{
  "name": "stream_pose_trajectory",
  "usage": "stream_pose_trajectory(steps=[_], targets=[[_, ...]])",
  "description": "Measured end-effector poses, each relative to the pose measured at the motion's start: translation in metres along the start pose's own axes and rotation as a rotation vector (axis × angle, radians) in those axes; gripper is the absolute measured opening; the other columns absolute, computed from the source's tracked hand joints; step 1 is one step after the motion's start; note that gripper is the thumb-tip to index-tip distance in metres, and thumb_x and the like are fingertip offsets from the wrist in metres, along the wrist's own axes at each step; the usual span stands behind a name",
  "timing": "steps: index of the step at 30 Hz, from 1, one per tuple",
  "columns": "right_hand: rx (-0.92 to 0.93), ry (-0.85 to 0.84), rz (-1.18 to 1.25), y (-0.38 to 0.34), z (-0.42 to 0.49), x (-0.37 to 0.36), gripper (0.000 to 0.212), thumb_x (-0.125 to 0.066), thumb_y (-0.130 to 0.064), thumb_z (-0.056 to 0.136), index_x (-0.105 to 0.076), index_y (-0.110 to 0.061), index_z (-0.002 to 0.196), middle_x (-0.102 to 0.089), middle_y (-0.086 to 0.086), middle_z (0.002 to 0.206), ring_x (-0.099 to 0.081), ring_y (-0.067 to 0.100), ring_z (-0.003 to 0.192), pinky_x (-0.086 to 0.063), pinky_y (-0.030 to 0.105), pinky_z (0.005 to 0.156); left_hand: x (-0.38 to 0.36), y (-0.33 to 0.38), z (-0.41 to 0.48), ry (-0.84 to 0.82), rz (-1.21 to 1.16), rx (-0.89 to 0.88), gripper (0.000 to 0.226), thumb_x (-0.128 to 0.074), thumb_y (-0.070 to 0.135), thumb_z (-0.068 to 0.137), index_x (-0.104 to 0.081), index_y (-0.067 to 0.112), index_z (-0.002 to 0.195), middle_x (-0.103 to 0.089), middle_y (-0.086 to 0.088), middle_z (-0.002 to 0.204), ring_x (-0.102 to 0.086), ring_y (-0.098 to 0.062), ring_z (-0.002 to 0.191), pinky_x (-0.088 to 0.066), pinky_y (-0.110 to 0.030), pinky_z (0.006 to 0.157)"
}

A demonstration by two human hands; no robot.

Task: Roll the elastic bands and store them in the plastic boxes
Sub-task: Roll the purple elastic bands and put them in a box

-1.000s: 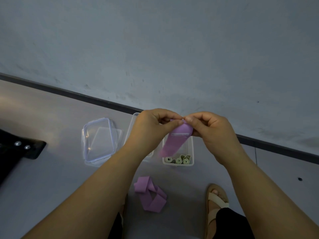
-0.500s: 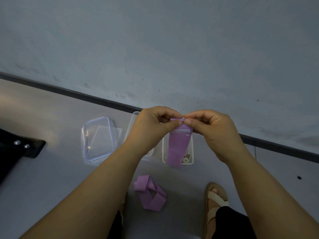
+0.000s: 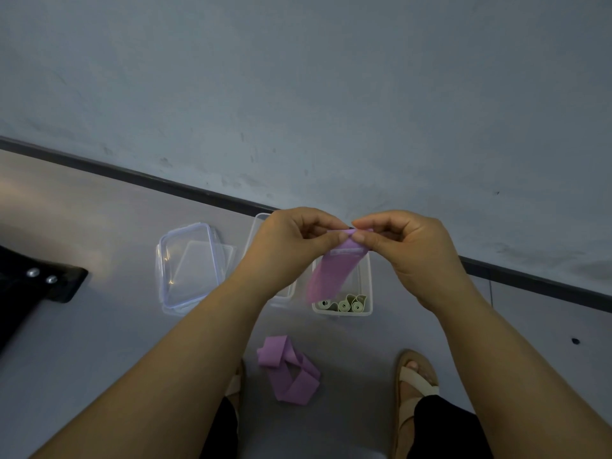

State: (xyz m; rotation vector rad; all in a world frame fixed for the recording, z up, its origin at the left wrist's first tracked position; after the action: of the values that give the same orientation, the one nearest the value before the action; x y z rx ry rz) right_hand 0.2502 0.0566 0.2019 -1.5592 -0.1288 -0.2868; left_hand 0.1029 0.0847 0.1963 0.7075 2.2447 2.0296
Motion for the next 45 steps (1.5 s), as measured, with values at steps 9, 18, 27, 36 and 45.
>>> stream_pose_trajectory(steps=[9, 18, 27, 36, 45], targets=[[-0.054, -0.027, 0.055, 0.005, -0.001, -0.003, 0.007, -0.065, -0.017, 0.081, -0.068, -0.022, 0.085, -0.070, -0.005, 0.082, -0.068, 0.006, 0.076, -0.053, 0.014, 0.068, 0.004, 0.004, 0.000, 0.035, -0.037, -0.035, 0.012, -0.071, 0.011, 0.080, -0.072, 0.023, 0.080, -0.072, -0.001, 0.081, -0.065, -0.011, 0.074, -0.055, -0.020, 0.071], [-0.066, 0.015, 0.079, 0.007, 0.000, 0.002, 0.012, -0.068, -0.011, 0.079, -0.067, -0.024, 0.082, -0.070, -0.007, 0.079, -0.067, 0.004, 0.073, -0.055, 0.016, 0.069, 0.001, 0.000, 0.002, 0.029, -0.047, 0.017, 0.011, -0.073, 0.018, 0.078, -0.071, 0.020, 0.089, -0.073, -0.005, 0.085, -0.069, -0.020, 0.083, -0.057, -0.029, 0.079], [-0.037, -0.005, 0.037, 0.004, 0.000, 0.001, 0.019, -0.070, -0.009, 0.077, -0.067, -0.027, 0.080, -0.069, -0.011, 0.078, -0.066, 0.002, 0.073, -0.052, 0.012, 0.068, 0.000, 0.003, 0.003, 0.037, 0.003, -0.023, 0.008, -0.072, 0.012, 0.079, -0.072, 0.018, 0.084, -0.072, -0.002, 0.082, -0.065, -0.008, 0.073, -0.053, -0.013, 0.068], [-0.116, -0.017, 0.078, 0.014, -0.001, 0.000, 0.013, -0.068, -0.020, 0.080, -0.064, -0.028, 0.088, -0.070, -0.004, 0.087, -0.068, 0.009, 0.082, -0.056, 0.022, 0.076, -0.002, 0.004, 0.003, 0.048, 0.036, -0.060, 0.010, -0.073, 0.010, 0.078, -0.072, 0.020, 0.081, -0.070, 0.006, 0.079, -0.060, 0.002, 0.066, -0.047, -0.007, 0.062], [-0.112, -0.020, 0.029, 0.013, 0.000, -0.001, 0.008, -0.065, -0.017, 0.083, -0.067, -0.023, 0.079, -0.070, -0.006, 0.078, -0.067, 0.006, 0.073, -0.056, 0.018, 0.069, -0.003, 0.001, 0.004, 0.038, 0.015, -0.044, 0.017, -0.074, 0.010, 0.077, -0.068, 0.025, 0.078, -0.069, 0.007, 0.078, -0.062, -0.002, 0.069, -0.050, -0.010, 0.066]])
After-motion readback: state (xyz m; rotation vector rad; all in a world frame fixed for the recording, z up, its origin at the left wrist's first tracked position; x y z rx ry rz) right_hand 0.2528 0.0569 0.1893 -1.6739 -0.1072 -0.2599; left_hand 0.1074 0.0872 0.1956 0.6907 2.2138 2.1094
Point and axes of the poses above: each hand's wrist, its own z-axis towards the middle knuckle, its own x-axis out of the back of the hand, y = z × x, the point moved 7 cm from there along z, towards the middle knuckle
